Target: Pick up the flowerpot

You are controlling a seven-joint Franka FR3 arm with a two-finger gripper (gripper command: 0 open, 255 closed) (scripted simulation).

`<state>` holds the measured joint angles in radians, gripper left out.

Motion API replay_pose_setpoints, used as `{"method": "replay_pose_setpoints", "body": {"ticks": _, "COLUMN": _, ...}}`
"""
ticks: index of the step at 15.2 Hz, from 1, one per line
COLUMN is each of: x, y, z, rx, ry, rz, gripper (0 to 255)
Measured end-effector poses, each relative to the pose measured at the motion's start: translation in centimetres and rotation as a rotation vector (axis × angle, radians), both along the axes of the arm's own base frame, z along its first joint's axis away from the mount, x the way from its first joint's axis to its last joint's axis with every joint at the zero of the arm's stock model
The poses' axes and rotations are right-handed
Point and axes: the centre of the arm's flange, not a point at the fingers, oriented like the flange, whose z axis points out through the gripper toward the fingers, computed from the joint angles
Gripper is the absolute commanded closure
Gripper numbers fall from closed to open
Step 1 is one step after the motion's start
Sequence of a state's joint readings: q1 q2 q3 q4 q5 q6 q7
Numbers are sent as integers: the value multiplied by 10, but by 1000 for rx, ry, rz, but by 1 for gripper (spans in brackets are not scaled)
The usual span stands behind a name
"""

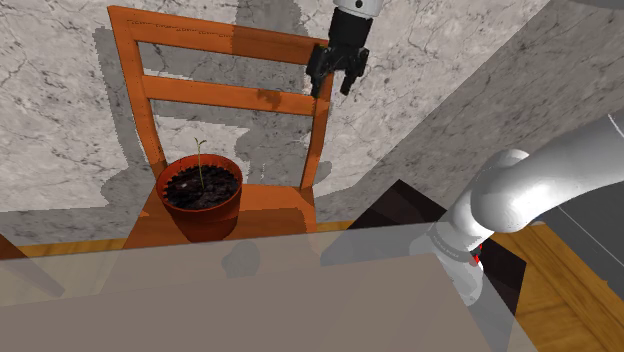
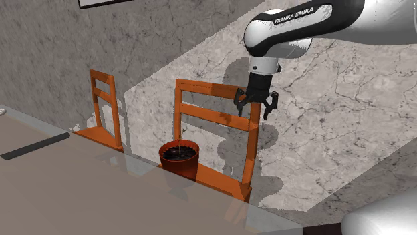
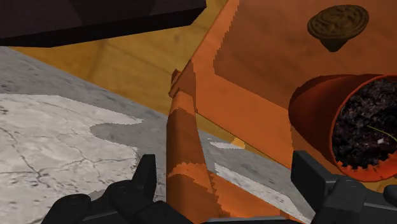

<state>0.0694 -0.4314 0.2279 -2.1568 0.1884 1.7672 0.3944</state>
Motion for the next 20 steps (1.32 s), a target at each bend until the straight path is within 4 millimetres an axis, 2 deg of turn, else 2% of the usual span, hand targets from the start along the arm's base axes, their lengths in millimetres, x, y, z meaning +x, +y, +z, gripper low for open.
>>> {"method": "replay_pose_setpoints", "body": {"ticks": 4, "x": 17, "y": 43, "z": -19, "rx": -18, "ry": 83, "rz": 5, "gripper": 0}}
{"method": "replay_pose_setpoints", "body": {"ticks": 7, "x": 45, "y": 86, "z": -28, "rx": 18, "ry": 6, "rz": -1, "gripper": 0}}
{"method": "replay_pose_setpoints", "body": {"ticks": 9, "x": 59, "y": 106, "z": -35, "rx": 30, "ry": -8, "rz": -4, "gripper": 0}}
{"method": "replay_pose_setpoints", "body": {"ticks": 18, "x": 111, "y": 208, "z": -65, "rx": 52, "ry": 8, "rz": -10, "gripper": 0}}
{"method": "replay_pose_setpoints", "body": {"ticks": 20, "x": 117, "y": 231, "z": -73, "rx": 54, "ry": 18, "rz": -11, "gripper": 0}}
